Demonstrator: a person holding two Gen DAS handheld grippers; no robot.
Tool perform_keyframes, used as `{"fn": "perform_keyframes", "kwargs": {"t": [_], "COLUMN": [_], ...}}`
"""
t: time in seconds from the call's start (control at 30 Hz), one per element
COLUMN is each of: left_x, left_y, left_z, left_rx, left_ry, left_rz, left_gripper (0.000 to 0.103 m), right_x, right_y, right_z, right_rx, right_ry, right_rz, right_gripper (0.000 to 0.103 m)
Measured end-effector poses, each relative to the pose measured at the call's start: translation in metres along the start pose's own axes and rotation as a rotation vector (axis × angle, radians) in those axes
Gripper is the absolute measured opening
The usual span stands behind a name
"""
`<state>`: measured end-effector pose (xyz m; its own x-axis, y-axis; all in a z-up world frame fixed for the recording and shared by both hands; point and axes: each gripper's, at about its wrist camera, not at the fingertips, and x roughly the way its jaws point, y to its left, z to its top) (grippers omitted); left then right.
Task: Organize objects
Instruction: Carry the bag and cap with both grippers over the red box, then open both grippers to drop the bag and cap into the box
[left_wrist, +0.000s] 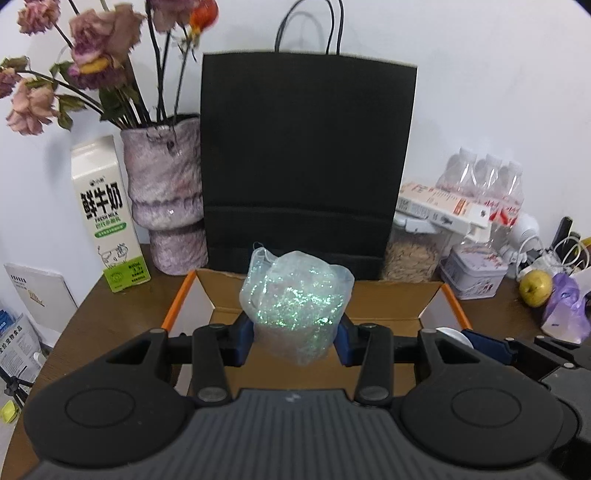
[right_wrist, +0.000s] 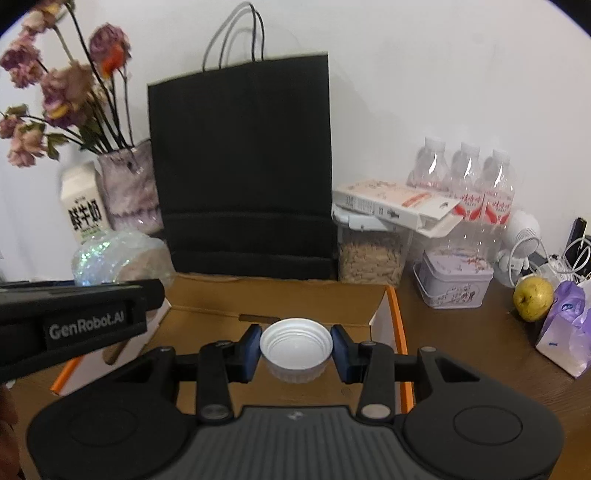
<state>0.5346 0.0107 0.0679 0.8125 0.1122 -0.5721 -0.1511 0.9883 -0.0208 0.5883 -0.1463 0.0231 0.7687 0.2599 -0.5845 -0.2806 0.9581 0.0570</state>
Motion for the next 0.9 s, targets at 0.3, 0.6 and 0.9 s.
{"fn": "perform_keyframes", "kwargs": {"t": [0.3, 0.6, 0.9], "left_x": [0.043, 0.07, 0.075], "left_y": [0.004, 0.01, 0.013], "left_z": [-0.008, -0.016, -0.017], "left_rx": [0.023, 0.019, 0.008], "left_ry": [0.092, 0.152, 0.149], "left_rz": [0.047, 0.068, 0.085], "left_gripper": [0.044, 0.045, 0.084], "right_x": [0.042, 0.065, 0.07], "right_y": [-0.005, -0.011, -0.013], "right_z": [-0.009, -0.016, -0.021], "right_rx": [-0.032, -0.036, -0.04], "right_ry": [0.096, 0.152, 0.148], "right_rz": [-0.038, -0.042, -0.018], "right_gripper": [0.039, 0.039, 0.089]}}
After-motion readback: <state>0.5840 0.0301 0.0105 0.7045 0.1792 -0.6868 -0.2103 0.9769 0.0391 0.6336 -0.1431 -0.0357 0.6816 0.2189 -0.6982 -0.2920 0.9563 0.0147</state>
